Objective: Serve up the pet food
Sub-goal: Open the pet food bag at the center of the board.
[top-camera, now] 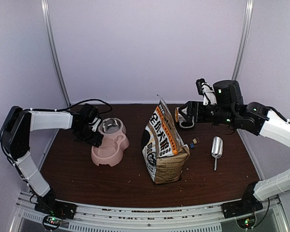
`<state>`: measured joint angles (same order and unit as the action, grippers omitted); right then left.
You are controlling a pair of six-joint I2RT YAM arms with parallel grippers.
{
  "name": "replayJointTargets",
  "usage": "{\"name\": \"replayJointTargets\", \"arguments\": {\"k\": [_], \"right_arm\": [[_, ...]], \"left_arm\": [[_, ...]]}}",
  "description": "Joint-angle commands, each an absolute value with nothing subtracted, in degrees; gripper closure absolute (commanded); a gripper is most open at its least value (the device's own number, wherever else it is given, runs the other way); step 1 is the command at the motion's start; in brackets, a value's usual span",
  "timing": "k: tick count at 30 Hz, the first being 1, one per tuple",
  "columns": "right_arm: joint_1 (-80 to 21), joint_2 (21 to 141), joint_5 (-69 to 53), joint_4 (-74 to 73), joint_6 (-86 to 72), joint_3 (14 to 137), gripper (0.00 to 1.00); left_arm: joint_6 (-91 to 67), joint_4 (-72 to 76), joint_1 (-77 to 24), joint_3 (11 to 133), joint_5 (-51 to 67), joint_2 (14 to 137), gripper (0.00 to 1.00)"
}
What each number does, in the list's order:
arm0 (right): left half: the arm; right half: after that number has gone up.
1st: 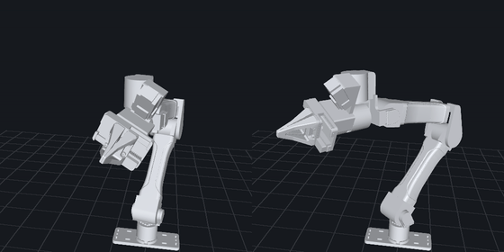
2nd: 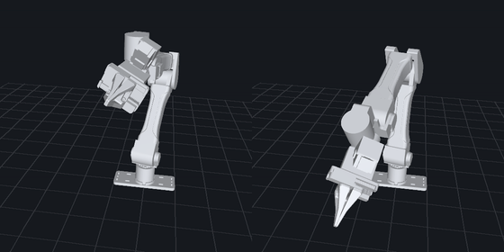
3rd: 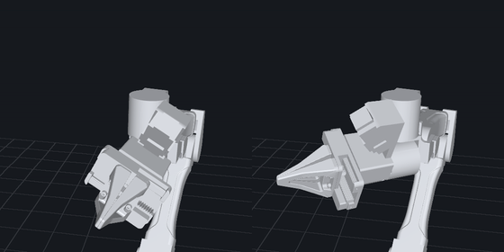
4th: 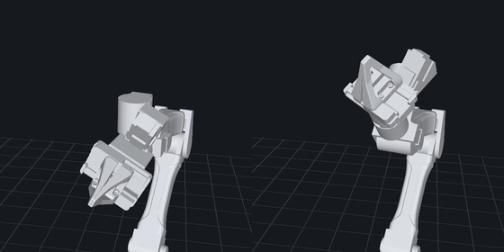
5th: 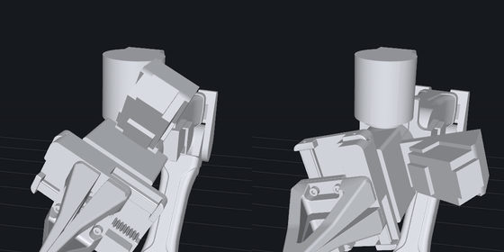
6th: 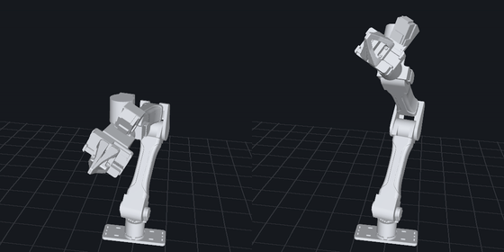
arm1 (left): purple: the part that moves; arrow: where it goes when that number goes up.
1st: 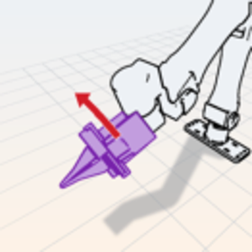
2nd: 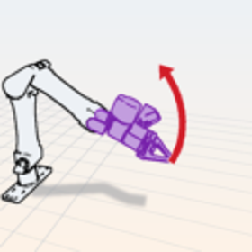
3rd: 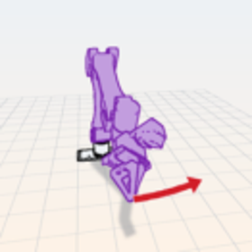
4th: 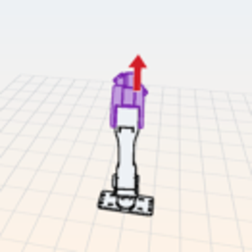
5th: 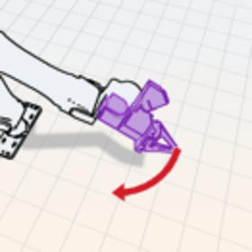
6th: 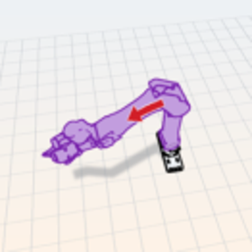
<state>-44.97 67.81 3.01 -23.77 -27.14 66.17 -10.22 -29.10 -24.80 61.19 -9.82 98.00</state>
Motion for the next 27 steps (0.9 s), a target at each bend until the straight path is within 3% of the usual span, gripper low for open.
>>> {"name": "replayJointTargets", "arguments": {"k": [1,8,14,20,24,27], "right_arm": [[-44.7,67.4,1.4,-25.7,-25.4,69.0,0.24],[-48.4,70.9,0.9,-34.3,-20.0,77.2,0.33],[-54.0,74.0,7.6,-44.0,-20.4,82.7,0.30],[-56.0,74.4,9.4,-45.0,-24.3,83.2,0.38],[-56.0,76.8,11.7,-44.8,-24.4,87.3,0.46],[-56.0,79.8,15.0,-45.6,-24.4,91.0,0.51]], "left_arm": [[-11.4,-27.5,-24.3,61.3,-9.7,94.0,0.16],[-13.9,-31.2,-24.8,63.5,-10.8,82.0,0.05],[-12.5,-37.7,-26.0,74.9,-4.8,75.2,0.03],[-13.0,-31.8,-33.9,81.5,6.9,74.8,0.06],[-16.5,-25.4,-34.7,83.8,18.8,77.8,0.15],[-14.2,-26.2,-34.8,86.7,21.4,80.3,0.16]]}}
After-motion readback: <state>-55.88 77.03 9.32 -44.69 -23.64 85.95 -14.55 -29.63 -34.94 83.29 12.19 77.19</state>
